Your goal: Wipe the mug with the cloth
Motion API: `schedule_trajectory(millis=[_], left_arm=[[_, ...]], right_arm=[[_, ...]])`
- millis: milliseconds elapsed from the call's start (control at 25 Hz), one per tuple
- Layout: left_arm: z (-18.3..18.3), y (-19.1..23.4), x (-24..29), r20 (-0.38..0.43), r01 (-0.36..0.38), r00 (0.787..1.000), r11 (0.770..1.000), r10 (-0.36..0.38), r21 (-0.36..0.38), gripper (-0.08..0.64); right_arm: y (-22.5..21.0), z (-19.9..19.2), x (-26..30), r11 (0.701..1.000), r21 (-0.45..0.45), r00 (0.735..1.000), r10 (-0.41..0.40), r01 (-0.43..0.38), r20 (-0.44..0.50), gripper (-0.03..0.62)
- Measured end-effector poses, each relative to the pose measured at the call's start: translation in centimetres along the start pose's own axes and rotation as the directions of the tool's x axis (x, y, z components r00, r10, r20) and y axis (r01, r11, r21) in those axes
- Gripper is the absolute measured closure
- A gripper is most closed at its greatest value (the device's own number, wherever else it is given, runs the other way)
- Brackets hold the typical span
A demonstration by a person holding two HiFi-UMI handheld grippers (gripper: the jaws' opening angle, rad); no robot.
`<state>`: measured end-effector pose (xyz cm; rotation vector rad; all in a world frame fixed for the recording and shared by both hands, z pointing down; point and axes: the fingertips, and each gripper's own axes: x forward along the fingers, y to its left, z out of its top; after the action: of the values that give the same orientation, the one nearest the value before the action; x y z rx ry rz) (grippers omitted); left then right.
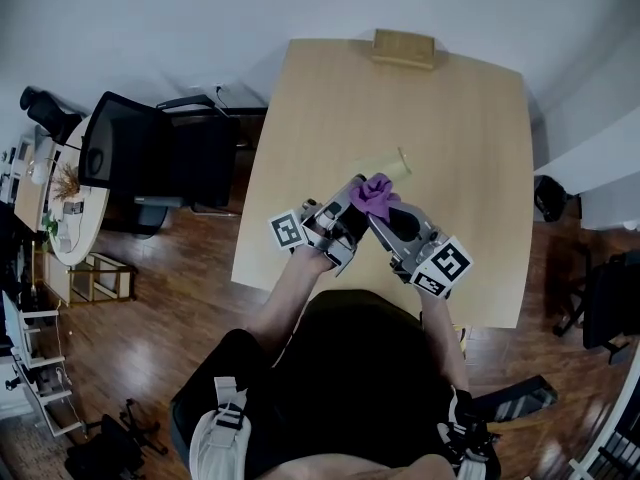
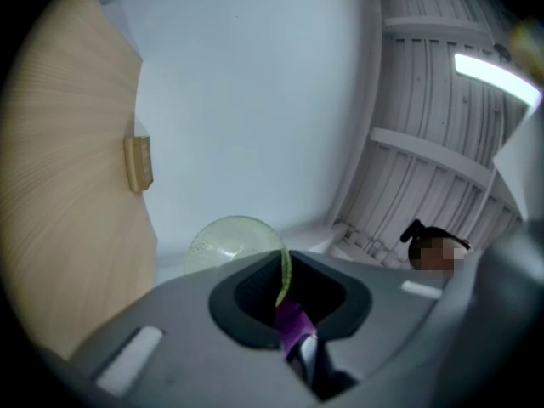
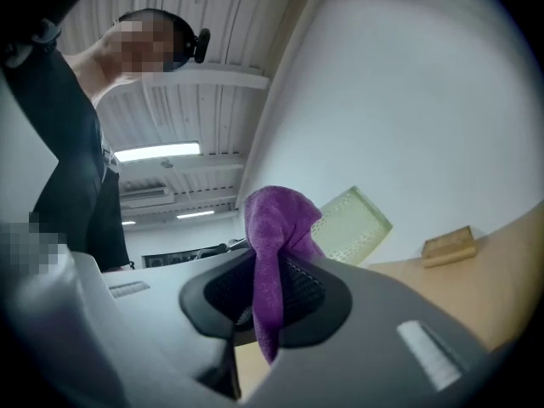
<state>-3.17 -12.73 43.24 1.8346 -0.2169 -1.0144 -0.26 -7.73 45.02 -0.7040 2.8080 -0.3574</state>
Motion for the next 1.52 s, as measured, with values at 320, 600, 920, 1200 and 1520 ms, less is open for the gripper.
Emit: schedule_trajectory(millis=[320,600,920,1200,1520], left_arm=[[1.1,-1.4,-0.3,0.076,0.08,0.994,0.994,-0.074,-0.074,0.515],[0.8,-2.8,0.8,0.082,0.135,0.988,0.987,-0.128,-0.09,0.511],[1.8,-2.1,-0.4,0.117,0.112,0.987,0.993,-0.106,-0.048,0.515],[1.3,-3.0,0.1,0.085,0.15,0.985,0.989,-0.148,-0.015,0.517],[1.0,-2.9,0.3,0.055,0.168,0.984,0.986,-0.168,0.0,0.509]], right_arm=[[-6.3,9.1,-7.4,0.962,0.045,0.879,-0.266,0.271,0.396,0.531],[-2.6,4.8,-1.9,0.995,0.059,0.954,-0.097,0.083,0.284,0.531],[-3.6,2.1,-3.3,0.957,0.29,0.968,-0.059,-0.014,0.243,0.531],[-9.2,7.0,-7.1,0.679,0.663,0.735,-0.266,-0.316,0.623,0.531],[-5.8,2.1,-1.3,0.59,0.766,0.874,-0.196,-0.256,0.444,0.532]])
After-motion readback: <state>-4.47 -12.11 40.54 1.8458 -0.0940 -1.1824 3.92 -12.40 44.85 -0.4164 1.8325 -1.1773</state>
